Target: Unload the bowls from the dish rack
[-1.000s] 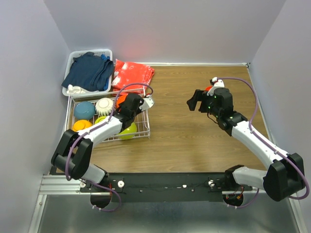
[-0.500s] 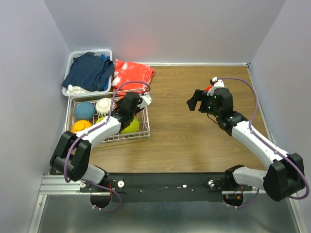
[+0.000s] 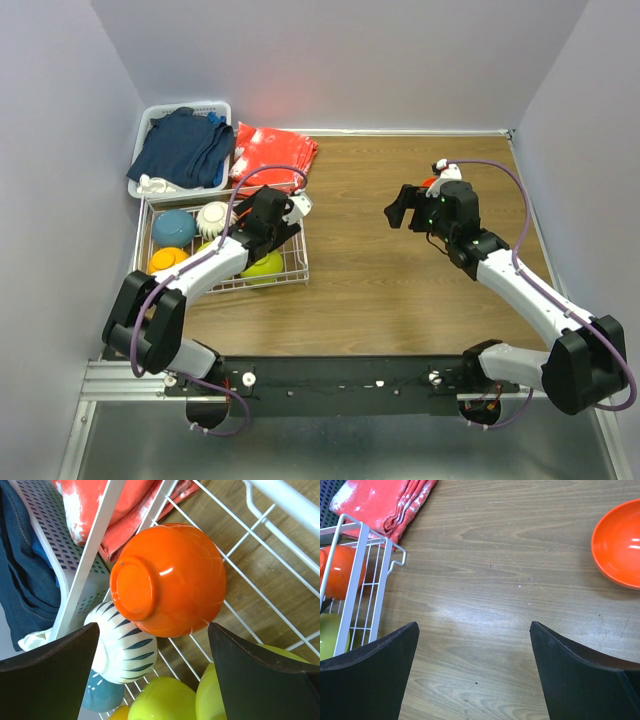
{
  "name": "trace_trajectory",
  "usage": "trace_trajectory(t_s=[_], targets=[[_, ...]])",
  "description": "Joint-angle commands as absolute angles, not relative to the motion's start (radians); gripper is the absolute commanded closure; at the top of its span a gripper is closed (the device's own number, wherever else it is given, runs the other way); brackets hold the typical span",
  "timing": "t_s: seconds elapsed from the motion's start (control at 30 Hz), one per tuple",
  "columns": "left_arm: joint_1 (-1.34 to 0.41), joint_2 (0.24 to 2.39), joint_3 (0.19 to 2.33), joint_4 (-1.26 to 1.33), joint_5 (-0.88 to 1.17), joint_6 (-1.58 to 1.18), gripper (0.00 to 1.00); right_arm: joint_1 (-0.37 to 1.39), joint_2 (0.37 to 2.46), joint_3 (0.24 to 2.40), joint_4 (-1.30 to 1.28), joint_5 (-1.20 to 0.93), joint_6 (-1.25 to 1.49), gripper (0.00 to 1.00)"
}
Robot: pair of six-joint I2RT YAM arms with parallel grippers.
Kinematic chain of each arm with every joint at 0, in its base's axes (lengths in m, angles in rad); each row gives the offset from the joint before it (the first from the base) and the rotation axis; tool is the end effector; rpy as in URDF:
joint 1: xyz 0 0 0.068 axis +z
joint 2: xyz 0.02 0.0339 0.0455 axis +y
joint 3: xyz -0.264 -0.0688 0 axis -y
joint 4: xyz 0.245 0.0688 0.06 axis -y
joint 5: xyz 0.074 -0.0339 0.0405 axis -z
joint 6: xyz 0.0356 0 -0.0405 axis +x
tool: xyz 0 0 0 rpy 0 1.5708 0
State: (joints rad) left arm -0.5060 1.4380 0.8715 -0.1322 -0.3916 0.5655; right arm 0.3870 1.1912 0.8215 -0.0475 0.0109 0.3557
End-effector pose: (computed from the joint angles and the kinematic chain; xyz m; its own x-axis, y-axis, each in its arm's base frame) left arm 0.2741 -0.1363 0.2256 -0.3720 0.7723 -0.5149 0.4639 0.6352 0.6176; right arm 0.2525 0.1025 0.2817 -0.4800 0.1804 -0.8585 -0.2144 0.9248 0.3142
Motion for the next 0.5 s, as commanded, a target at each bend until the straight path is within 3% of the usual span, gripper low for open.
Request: trace_trajectory(t_s=[0.0,0.47], targets=[[-0.511,1.401,0.893,-0.169,-0.367,0.535,0.01,0.394,1.193,0.810,-0.031,0.005,0.344,0.00],[-0.551,1.486,0.923,-0.078,-0.509,0.452,0.01,0.394,1.192,0.808,-0.029,0.005,0.344,0.00]])
